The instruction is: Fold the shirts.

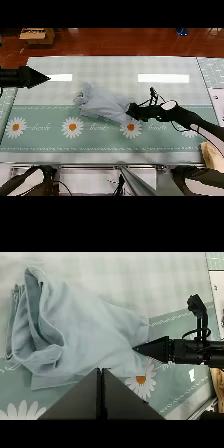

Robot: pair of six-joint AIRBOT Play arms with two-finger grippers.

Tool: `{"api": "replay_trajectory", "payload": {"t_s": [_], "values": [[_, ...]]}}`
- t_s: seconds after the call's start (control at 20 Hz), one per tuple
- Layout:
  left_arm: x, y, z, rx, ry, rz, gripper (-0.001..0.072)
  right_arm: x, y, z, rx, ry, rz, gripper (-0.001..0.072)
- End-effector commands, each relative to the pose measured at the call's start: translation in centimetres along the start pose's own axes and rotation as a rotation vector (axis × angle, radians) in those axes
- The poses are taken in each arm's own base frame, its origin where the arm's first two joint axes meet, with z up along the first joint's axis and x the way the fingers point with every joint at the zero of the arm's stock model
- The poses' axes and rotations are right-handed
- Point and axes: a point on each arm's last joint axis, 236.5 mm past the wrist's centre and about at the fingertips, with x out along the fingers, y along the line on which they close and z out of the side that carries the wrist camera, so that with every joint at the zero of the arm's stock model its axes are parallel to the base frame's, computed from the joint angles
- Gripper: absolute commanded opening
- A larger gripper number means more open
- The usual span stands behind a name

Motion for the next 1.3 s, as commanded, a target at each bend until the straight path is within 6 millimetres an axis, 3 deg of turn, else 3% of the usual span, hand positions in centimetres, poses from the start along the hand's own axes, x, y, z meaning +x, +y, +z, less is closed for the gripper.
{"api": "replay_trajectory", "payload": {"t_s": [0.0,0.15,0.25,0.35,0.5,0.6,0.75,0.9,1.05,1.25], "values": [[0.1,0.2,-0.1,-0.002,0.004,0.007,0.0020,-0.8,2.3,-0.3,-0.081,0.052,0.095,0.0033],[0.3,0.8,-0.2,-0.008,0.014,0.017,0.0020,-6.9,4.6,2.3,-0.214,0.030,0.155,0.0033],[0.7,1.6,0.2,-0.022,0.003,0.026,0.0020,-13.5,5.1,5.3,-0.224,-0.069,0.135,0.0033],[1.3,2.7,0.8,-0.042,-0.013,0.040,0.0020,-21.3,4.4,7.6,-0.215,-0.198,0.062,0.0033],[2.4,4.6,1.2,-0.081,-0.014,0.053,0.0020,-31.5,1.4,7.4,-0.178,-0.331,-0.107,0.0033],[3.1,5.6,1.1,-0.105,-0.004,0.056,0.0019,-37.1,-1.8,5.7,-0.115,-0.382,-0.257,0.0033],[4.0,6.8,0.7,-0.134,0.021,0.053,0.0020,-44.9,-6.6,4.8,0.054,-0.566,-0.497,0.0033],[4.8,8.2,0.8,-0.161,0.018,0.065,0.0020,-48.1,-11.0,2.1,0.230,-0.564,-0.635,0.0033],[5.3,9.5,1.3,-0.177,-0.003,0.086,0.0020,-50.9,-15.7,-2.6,0.432,-0.504,-0.820,0.0033],[5.8,10.6,1.4,-0.141,-0.006,0.099,0.0020,-54.3,-18.8,-9.2,0.705,-0.452,-1.014,0.0033]]}}
